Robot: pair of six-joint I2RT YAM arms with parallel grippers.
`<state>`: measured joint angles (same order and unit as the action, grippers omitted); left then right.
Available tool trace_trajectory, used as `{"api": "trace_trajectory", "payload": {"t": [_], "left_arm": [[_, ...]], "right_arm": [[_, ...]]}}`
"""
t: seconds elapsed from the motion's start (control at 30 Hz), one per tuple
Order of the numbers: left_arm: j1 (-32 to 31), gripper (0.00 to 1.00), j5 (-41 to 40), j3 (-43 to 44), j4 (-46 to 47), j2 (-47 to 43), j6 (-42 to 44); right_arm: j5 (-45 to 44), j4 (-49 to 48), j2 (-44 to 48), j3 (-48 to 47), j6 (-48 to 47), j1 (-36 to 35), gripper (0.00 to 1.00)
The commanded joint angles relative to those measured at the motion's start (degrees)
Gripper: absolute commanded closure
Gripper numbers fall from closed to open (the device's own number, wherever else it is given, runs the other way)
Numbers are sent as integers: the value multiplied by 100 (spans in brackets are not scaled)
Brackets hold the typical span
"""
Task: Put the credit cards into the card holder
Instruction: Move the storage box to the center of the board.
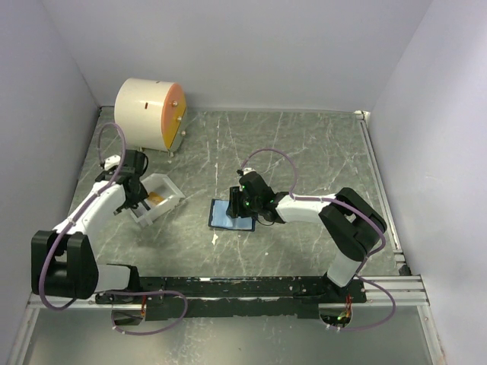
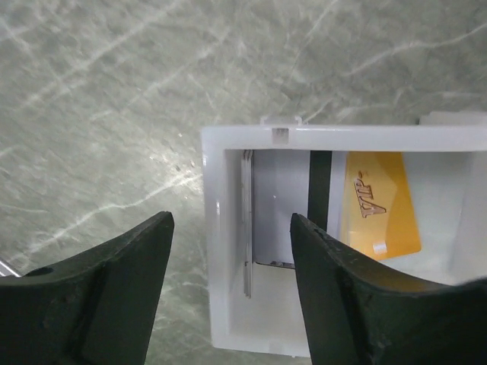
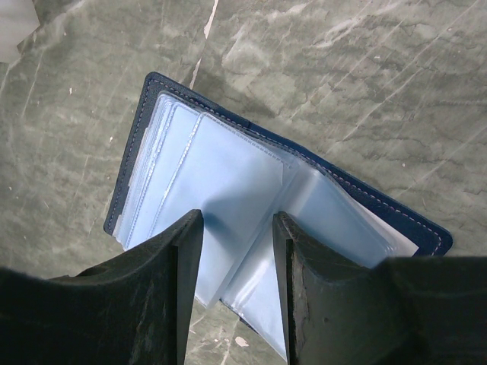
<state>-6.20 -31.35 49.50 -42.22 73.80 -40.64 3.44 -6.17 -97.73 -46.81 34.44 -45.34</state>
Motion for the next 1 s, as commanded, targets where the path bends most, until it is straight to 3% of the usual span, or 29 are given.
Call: {"api": "trace_trajectory", "payload": {"t": [0.0,0.13,0.23,0.33,0.53,0.7,0.9,0.93,0.97], "left_arm": [[67,31,540,-66,496,175,168],[66,62,1318,211,1005,538,1223],[66,71,1825,670,1044,1023,2259],[66,79,1768,1184,914,1445,2916],[66,93,2501,1223,1663,1748,4849],[24,93,3047,1013,1520,1699,5850],[-63,92,3671,600,1499,1172,6420],[-73,82,3627,583,1481,1120,6383],[-82,64,3626,572,1458,1072,6324]], "right_arm": [[-106,427,34,126,-80,16,57],[-131,490,35,73,-69,17,58],[-172,543,41,52,-77,14,58],[-182,558,6,69,-49,12,58],[-202,595,-51,43,-32,17,58],[-188,607,-116,9,-42,16,58],[-54,523,-278,1,-16,11,58],[-45,509,-289,10,-16,16,58],[-37,492,-283,21,-15,15,58]]}}
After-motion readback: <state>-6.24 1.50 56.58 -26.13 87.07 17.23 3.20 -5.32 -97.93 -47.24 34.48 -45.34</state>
